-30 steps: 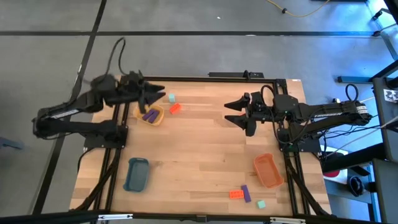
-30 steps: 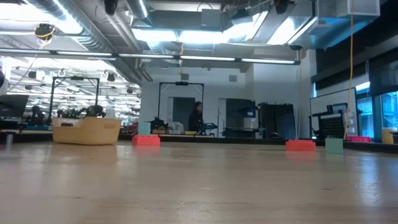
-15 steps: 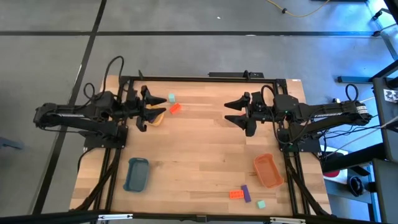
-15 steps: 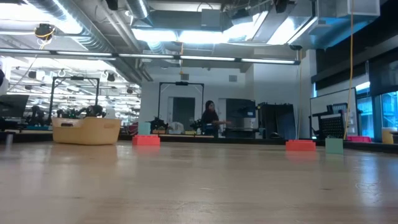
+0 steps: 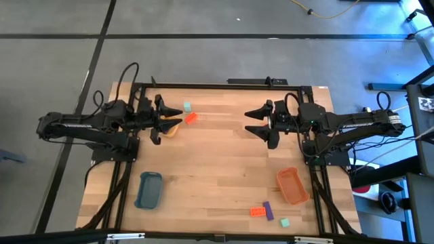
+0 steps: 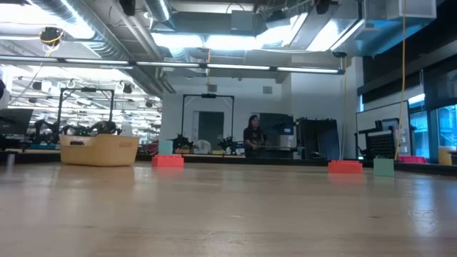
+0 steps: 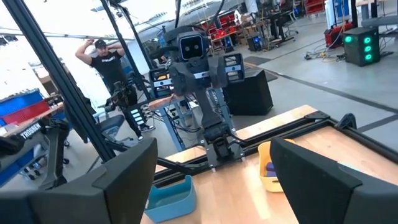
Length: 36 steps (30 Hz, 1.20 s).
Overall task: Sort & place blocks by color
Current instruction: Put the violet wooden block into the yellow bin
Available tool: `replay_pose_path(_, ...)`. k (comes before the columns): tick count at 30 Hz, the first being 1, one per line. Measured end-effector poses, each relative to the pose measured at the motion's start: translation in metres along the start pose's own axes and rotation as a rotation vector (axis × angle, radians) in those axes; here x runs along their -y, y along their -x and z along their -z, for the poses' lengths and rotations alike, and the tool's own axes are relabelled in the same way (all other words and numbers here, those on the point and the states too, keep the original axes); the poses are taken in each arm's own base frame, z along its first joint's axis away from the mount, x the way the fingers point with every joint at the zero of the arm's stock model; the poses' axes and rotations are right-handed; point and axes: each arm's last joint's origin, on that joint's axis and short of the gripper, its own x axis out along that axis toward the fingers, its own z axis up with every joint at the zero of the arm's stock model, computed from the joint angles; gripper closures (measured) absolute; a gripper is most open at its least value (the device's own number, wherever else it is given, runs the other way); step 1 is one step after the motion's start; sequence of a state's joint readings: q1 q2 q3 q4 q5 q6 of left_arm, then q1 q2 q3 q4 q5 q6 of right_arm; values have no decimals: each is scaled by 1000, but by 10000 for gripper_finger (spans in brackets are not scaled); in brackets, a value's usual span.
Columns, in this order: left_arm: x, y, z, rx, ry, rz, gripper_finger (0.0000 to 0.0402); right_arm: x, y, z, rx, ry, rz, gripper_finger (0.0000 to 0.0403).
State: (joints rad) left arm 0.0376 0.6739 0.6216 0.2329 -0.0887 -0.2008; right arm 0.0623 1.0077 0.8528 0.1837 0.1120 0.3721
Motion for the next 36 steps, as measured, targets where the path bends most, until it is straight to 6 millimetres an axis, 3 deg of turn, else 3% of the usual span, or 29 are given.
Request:
replay_pose_path(6, -1, 0, 4, -36, 6, -8, 386, 0, 0, 0, 0, 15, 0, 88)
replay_pose_path(9, -1, 0, 4, -38, 22, -9, 396, 0, 0, 0, 0, 4, 1, 88)
replay_pose_path(14, -1, 0, 4, -38, 25, -9, 401, 0, 0, 1, -8, -176, 0, 88)
replay_pose_path(17, -1, 0, 4, -38, 25, -11, 401, -7, -2, 5, -143, -249, -20, 88)
replay_pose_path(23, -1, 0, 4, -38, 54, -17, 401, -58, -15, 20, -642, -247, -26, 88)
replay_pose_path(27, -1, 0, 4, -37, 55, -23, 401, -97, -17, 41, -921, -279, 50, 88)
replay_pose_path(31, -2, 0, 3, -33, 70, -40, 401, -133, -15, 70, -1078, -418, 170, 88)
replay_pose_path(36, -1, 0, 4, -47, 82, -7, 401, -165, -10, 122, -1182, -649, 410, 88)
